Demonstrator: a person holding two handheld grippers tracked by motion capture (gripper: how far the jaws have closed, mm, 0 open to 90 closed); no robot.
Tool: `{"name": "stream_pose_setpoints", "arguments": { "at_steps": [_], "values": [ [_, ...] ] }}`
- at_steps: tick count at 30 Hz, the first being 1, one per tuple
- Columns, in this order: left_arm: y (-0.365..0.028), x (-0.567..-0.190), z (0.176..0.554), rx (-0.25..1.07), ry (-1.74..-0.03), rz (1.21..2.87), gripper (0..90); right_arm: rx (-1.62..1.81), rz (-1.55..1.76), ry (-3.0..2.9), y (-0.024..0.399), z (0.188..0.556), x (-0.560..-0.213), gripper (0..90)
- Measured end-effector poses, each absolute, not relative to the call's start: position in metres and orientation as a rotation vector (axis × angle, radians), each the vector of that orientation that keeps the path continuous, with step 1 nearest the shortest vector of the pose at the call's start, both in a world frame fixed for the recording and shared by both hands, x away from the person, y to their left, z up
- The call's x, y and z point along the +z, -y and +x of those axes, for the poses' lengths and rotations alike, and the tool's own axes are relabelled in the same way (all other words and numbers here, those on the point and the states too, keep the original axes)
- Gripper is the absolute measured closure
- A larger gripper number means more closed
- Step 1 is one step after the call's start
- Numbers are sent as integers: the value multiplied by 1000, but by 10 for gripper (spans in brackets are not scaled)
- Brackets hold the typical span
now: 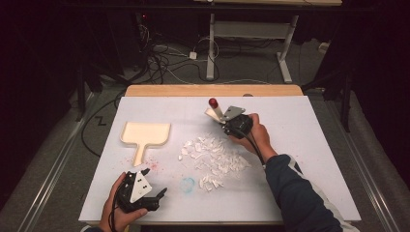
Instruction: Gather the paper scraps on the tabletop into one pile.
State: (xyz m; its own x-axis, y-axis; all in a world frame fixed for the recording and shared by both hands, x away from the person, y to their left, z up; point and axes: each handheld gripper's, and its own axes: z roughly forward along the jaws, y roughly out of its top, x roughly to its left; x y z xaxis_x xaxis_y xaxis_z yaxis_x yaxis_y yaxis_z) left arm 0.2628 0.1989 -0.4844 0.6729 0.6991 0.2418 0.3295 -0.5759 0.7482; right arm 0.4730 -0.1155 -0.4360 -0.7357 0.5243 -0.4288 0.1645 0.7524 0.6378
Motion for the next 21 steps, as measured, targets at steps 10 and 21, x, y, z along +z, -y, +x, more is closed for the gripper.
{"name": "stream_pose_setpoints", "arguments": {
  "at_steps": [10,21],
  "values": [
    [-196,-484,259,678,-786,2198,165,950,174,-2495,116,431,-436,683],
    [-194,-482,259,665,-790,2191,165,1059,180,-2401,154,393,-405,685]
  ]
}}
